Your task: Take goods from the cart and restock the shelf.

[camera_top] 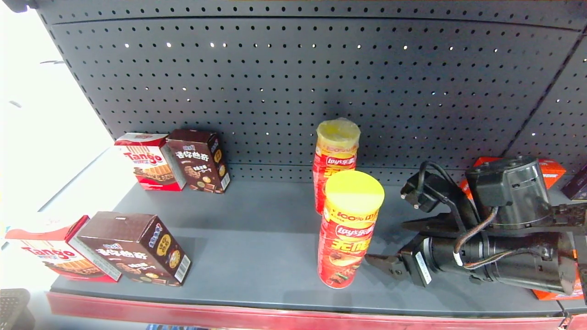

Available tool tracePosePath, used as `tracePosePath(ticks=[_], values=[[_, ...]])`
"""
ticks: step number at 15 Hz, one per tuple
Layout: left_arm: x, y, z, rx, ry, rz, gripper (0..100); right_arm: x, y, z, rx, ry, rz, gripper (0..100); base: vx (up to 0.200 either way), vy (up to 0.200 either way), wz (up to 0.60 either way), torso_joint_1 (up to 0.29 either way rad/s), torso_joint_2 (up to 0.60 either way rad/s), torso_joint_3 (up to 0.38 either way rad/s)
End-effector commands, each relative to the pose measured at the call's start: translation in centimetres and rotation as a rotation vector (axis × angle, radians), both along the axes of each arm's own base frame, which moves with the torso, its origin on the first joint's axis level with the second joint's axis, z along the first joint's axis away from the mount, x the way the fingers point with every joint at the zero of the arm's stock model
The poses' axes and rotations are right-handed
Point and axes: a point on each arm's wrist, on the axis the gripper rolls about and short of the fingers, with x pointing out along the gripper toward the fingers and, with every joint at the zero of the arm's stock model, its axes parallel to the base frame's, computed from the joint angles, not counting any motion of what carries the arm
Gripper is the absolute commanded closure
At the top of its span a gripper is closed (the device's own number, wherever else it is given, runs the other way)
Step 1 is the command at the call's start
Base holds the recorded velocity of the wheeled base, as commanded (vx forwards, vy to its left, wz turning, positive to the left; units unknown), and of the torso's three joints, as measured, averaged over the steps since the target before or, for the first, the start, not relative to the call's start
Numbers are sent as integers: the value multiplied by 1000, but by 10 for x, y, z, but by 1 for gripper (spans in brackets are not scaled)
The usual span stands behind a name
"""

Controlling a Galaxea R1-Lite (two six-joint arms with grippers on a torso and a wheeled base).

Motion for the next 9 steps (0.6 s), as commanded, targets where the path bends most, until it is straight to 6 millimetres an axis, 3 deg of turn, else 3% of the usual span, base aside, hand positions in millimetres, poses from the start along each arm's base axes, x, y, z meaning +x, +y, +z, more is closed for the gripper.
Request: tracePosePath(ticks=[1, 9], values=[[0, 0, 0, 0, 3, 0, 0, 0, 0, -2, -5, 5, -2, 0, 0, 0, 0, 0, 0, 0], [1, 0, 0, 0, 7, -3, 0, 4, 6, -4, -11, 12, 9, 0, 0, 0, 0, 0, 0, 0]])
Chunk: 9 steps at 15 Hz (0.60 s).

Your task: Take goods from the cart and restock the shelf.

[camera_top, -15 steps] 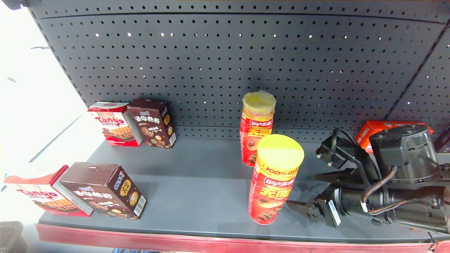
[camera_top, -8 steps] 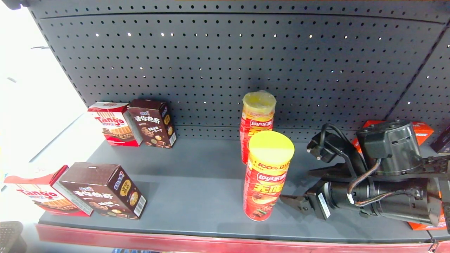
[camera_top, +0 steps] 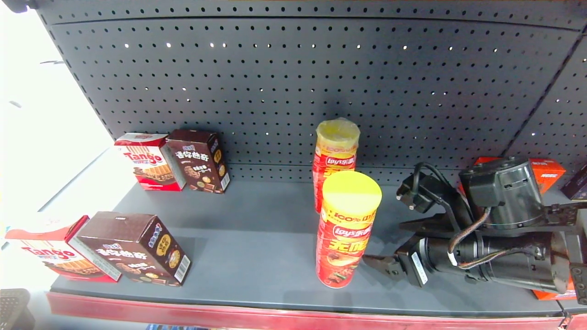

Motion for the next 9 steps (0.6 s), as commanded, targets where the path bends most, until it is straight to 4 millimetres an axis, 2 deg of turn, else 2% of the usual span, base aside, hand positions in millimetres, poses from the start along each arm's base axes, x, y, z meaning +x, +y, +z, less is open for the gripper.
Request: tracePosePath(ticks=[1, 6, 9], values=[[0, 0, 0, -1, 2, 0, 0, 2, 3, -1, -2, 2, 5, 0, 0, 0, 0, 0, 0, 0], [0, 0, 0, -1, 3, 0, 0, 4, 6, 0, 0, 0, 9, 0, 0, 0, 0, 0, 0, 0], [0, 0, 0, 0, 2, 1, 0, 0, -2, 6, 17, -16, -11, 0, 0, 0, 0, 0, 0, 0]])
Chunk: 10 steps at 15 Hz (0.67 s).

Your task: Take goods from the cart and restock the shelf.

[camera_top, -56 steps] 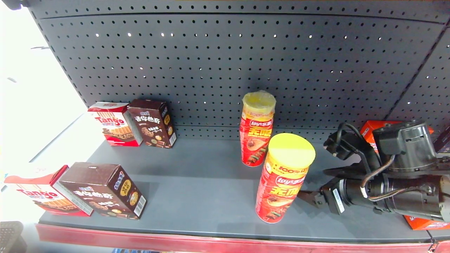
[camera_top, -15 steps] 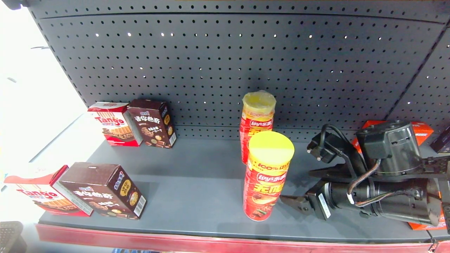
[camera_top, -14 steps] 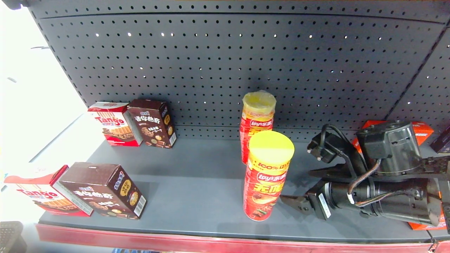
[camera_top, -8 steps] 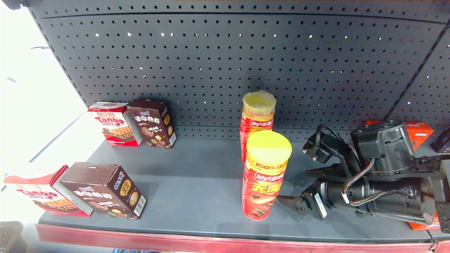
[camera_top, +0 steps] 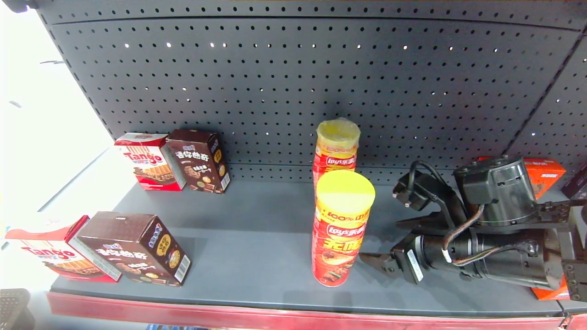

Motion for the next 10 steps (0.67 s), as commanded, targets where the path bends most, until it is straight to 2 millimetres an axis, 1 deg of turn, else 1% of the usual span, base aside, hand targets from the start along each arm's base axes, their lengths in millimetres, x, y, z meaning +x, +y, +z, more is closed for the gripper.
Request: tracePosePath(ticks=[1, 3, 4, 6, 8, 9, 10], values=[[0, 0, 0, 0, 1, 0, 0, -3, -10, 7, 18, -23, -24, 0, 0, 0, 0, 0, 0, 0], [0, 0, 0, -1, 1, 0, 0, -6, -19, 11, 26, -34, -45, 0, 0, 0, 0, 0, 0, 0], [0, 0, 0, 0, 1, 1, 0, -10, -33, 15, 38, -52, -79, 0, 0, 0, 0, 0, 0, 0], [0, 0, 0, 0, -2, 1, 0, -15, -47, 21, 53, -75, -120, 0, 0, 0, 0, 0, 0, 0], [-1, 0, 0, 11, -21, 9, 0, -29, -84, 40, 106, -159, -242, 0, 0, 0, 0, 0, 0, 0], [-1, 0, 0, 6, -18, 18, 0, -38, -99, 46, 133, -193, -299, 0, 0, 0, 0, 0, 0, 0], [-2, 0, 5, 8, -41, 15, 0, -49, -111, 49, 160, -218, -348, 0, 0, 0, 0, 0, 0, 0]])
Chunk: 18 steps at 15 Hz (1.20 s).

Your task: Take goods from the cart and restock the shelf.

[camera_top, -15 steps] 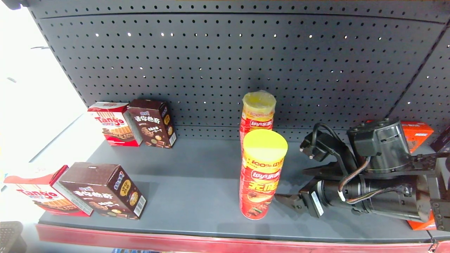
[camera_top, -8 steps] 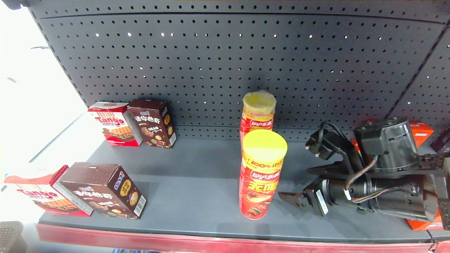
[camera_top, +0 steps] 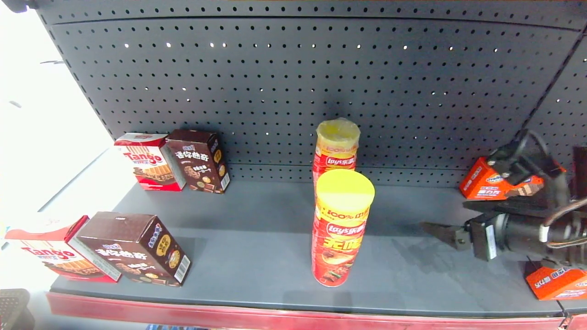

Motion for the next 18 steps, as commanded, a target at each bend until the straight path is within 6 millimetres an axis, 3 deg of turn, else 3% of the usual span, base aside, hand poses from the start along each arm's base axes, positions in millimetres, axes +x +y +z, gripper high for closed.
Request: tracePosePath(ticks=[1, 4, 6, 7, 9, 12, 15, 18], values=[[-9, 0, 29, -2, -89, -6, 0, -37, -41, 18, 79, -118, -143, 0, 0, 0, 0, 0, 0, 0], [-1, 2, 126, -5, -98, -155, 0, -59, -54, 3, 85, -111, -188, 0, 0, 0, 0, 0, 0, 0], [19, -1, 164, -6, -74, -271, 0, -63, -55, -3, 80, -99, -186, 0, 0, 0, 0, 0, 0, 0], [45, -9, 185, -1, -14, -408, 0, -62, -55, -4, 78, -94, -188, 0, 0, 0, 0, 0, 0, 0], [78, -26, 189, 12, 90, -529, 0, -61, -55, -5, 75, -90, -191, 0, 0, 0, 0, 0, 0, 0], [125, -61, 179, 37, 186, -645, 0, -59, -55, -5, 72, -81, -199, 0, 0, 0, 0, 0, 0, 0], [134, -90, 168, 71, 273, -775, 0, -58, -55, -7, 67, -75, -206, 0, 0, 0, 0, 0, 0, 0], [149, -109, 164, 99, 318, -799, 0, -58, -55, -7, 66, -72, -209, 0, 0, 0, 0, 0, 0, 0]])
